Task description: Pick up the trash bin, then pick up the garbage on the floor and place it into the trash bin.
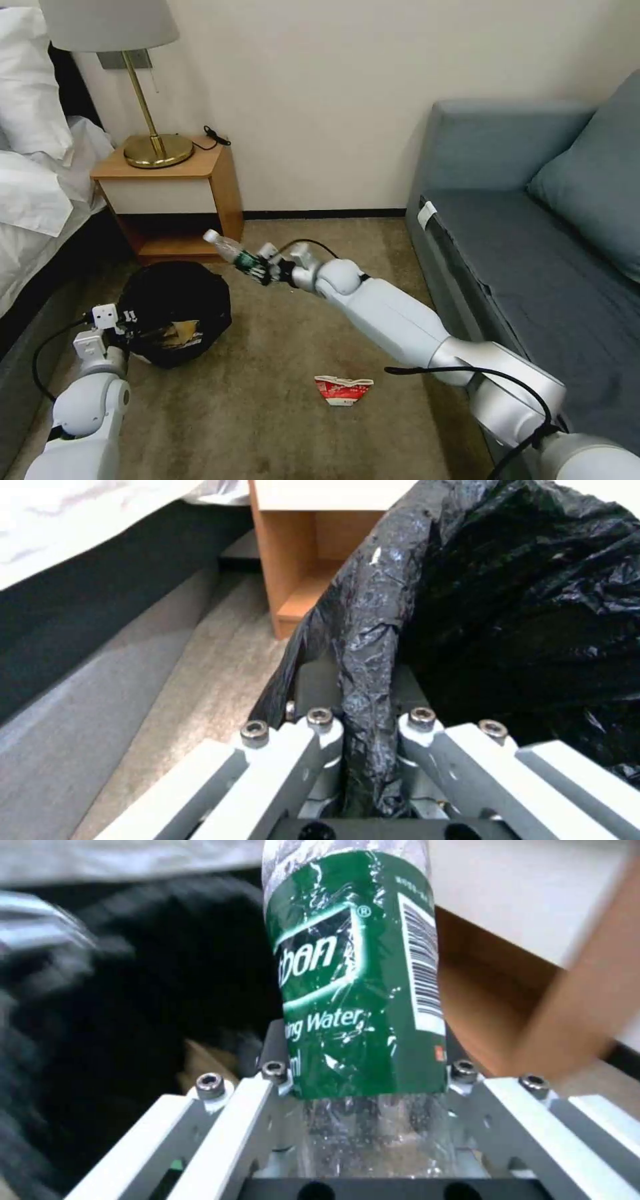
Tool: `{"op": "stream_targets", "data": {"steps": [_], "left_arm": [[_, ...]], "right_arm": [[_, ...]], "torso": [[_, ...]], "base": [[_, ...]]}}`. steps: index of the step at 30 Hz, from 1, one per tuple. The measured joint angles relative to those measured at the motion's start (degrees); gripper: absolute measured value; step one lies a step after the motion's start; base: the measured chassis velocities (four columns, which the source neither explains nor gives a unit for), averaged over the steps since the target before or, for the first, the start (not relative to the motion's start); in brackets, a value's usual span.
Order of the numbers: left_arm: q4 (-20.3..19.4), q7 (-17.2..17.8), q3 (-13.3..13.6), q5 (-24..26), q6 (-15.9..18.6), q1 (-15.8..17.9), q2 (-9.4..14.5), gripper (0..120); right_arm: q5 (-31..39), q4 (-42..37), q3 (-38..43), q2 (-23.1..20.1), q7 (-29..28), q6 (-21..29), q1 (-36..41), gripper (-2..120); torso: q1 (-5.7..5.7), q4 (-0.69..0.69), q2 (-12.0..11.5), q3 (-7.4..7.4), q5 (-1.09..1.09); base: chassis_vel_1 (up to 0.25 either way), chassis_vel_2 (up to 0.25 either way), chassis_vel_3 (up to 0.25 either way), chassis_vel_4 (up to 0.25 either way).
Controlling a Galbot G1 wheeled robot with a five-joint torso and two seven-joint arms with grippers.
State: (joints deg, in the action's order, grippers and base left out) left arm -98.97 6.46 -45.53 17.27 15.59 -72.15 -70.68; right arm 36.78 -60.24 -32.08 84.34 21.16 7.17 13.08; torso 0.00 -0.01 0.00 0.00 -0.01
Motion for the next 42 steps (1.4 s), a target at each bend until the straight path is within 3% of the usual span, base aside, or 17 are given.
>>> {"op": "stream_targets", "data": {"steps": [2,8,12,13,26,28,30,31,34,39,41,42], "left_arm": [[-0.27,-0.20,0.30,-0.04,0.05,0.47,0.01,3],[-0.78,-0.39,0.80,-0.04,0.12,0.70,-0.07,3],[-0.95,-0.40,0.83,-0.05,0.12,0.53,-0.07,3],[-0.97,-0.41,0.83,-0.01,0.12,0.41,0.02,3],[-0.53,-0.32,1.01,-0.04,0.12,1.18,-0.35,3],[-0.32,-0.31,1.12,-0.23,0.14,1.43,-0.65,3],[-0.29,-0.31,1.13,-0.26,0.15,1.46,-0.68,3],[-0.05,-0.30,1.16,-0.40,0.15,1.63,-0.76,3],[0.15,-0.29,1.16,-0.45,0.16,1.73,-0.77,3],[0.69,-0.20,0.54,-0.26,0.17,1.84,0.09,3],[0.69,-0.20,0.44,-0.19,0.17,1.80,0.22,3],[0.72,-0.21,0.12,0.26,0.18,1.58,0.73,3]], "right_arm": [[3.20,-0.20,-2.04,2.96,-1.67,0.56,-0.20,23],[3.74,2.70,-5.16,7.67,-4.88,0.20,0.16,23],[3.03,3.69,-6.04,8.00,-6.12,0.15,0.81,26],[2.53,3.96,-6.22,7.95,-6.49,0.07,1.23,34],[0.51,4.33,-6.11,5.61,-7.56,-0.25,2.75,73],[-0.22,4.33,-6.11,5.11,-7.53,-0.52,3.12,85],[-0.33,4.33,-6.11,5.03,-7.53,-0.58,3.16,87],[-0.72,4.09,-6.16,4.32,-7.49,-0.76,3.23,95],[-0.81,3.71,-6.19,3.69,-7.48,-0.76,3.19,99],[0.65,-1.45,-7.87,-4.54,-5.79,5.55,0.42,100],[0.65,-2.06,-8.21,-5.60,-5.30,6.35,0.10,100],[0.55,-4.69,-9.96,-9.57,-2.69,9.33,-0.56,100]], "torso": [[0.00,0.01,0.00,0.00,-0.01],[0.00,0.03,0.00,0.00,-0.01],[0.00,0.01,0.00,0.00,-0.01],[0.00,0.00,0.00,0.00,0.00],[0.00,0.00,0.00,0.00,0.01],[0.00,0.00,0.00,0.00,0.01],[0.00,0.00,0.00,0.00,0.01],[0.00,0.01,0.00,0.00,0.01],[0.00,0.01,0.00,0.00,0.01],[0.00,-0.01,0.00,0.00,0.03],[0.00,-0.02,0.00,0.00,0.02],[0.00,0.00,0.00,0.00,0.02]], "base": [[0.000,0.000,0.000,0.000],[0.000,0.000,0.000,0.000],[0.000,0.000,0.000,0.000],[0.000,0.000,0.000,0.000],[0.000,0.000,0.000,0.000],[0.000,0.000,0.000,0.000],[0.000,0.000,0.000,0.000],[0.000,0.000,0.000,0.000],[0.000,0.000,0.000,0.000],[0.000,0.000,0.000,0.000],[0.000,0.000,0.000,0.000],[0.000,0.000,0.000,0.000]]}}
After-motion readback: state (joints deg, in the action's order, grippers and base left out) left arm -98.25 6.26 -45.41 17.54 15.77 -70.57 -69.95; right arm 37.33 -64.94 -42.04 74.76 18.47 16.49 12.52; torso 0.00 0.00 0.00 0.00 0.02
